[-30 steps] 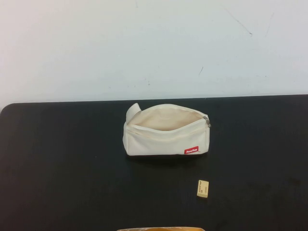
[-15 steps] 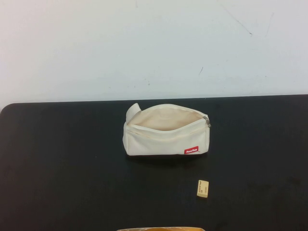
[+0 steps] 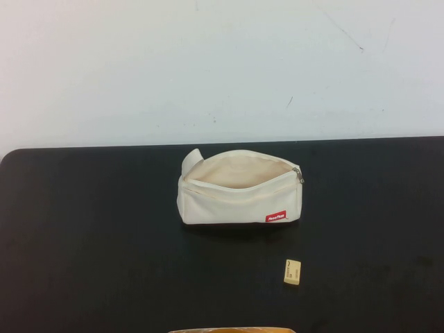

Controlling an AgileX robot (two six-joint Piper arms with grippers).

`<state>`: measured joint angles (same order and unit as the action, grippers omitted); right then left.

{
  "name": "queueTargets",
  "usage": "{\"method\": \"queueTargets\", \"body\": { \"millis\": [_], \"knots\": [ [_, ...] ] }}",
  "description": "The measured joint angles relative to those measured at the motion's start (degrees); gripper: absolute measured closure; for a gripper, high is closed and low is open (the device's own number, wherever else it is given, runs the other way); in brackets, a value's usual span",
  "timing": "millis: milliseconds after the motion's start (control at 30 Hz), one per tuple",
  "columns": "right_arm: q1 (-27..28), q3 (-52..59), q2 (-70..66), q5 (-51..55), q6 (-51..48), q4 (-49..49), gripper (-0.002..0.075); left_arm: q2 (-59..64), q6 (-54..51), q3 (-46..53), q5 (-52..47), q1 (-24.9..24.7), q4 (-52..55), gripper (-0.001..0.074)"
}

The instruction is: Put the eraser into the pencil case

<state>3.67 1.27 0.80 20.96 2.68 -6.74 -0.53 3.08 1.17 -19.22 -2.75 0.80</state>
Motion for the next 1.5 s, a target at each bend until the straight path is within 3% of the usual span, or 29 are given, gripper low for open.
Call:
{"method": "queueTargets", "body": {
  "millis": [167, 533, 933, 1133, 1500],
  "knots": [
    [0.00, 0.35, 0.00, -4.99, 0.00, -2.43, 0.0727, 0.00, -0.29, 0.00, 0.00, 0.00, 0.00, 0.0736],
    [0.00, 0.35, 0.00, -43.95, 0.09, -9.26, 0.0727, 0.00, -0.37, 0.00, 0.00, 0.00, 0.00, 0.0736],
    [0.00, 0.35, 0.00, -58.37, 3.31, -7.60, 0.0727, 0.00, -0.37, 0.00, 0.00, 0.00, 0.00, 0.0736],
    [0.00, -7.66, 0.03, -48.41, 3.31, -7.04, 0.0727, 0.00, -0.37, 0.00, 0.00, 0.00, 0.00, 0.0736],
    [0.00, -36.84, -18.03, 2.86, 0.01, -6.15, 0.0727, 0.00, -0.37, 0.00, 0.00, 0.00, 0.00, 0.0736]
  ]
}}
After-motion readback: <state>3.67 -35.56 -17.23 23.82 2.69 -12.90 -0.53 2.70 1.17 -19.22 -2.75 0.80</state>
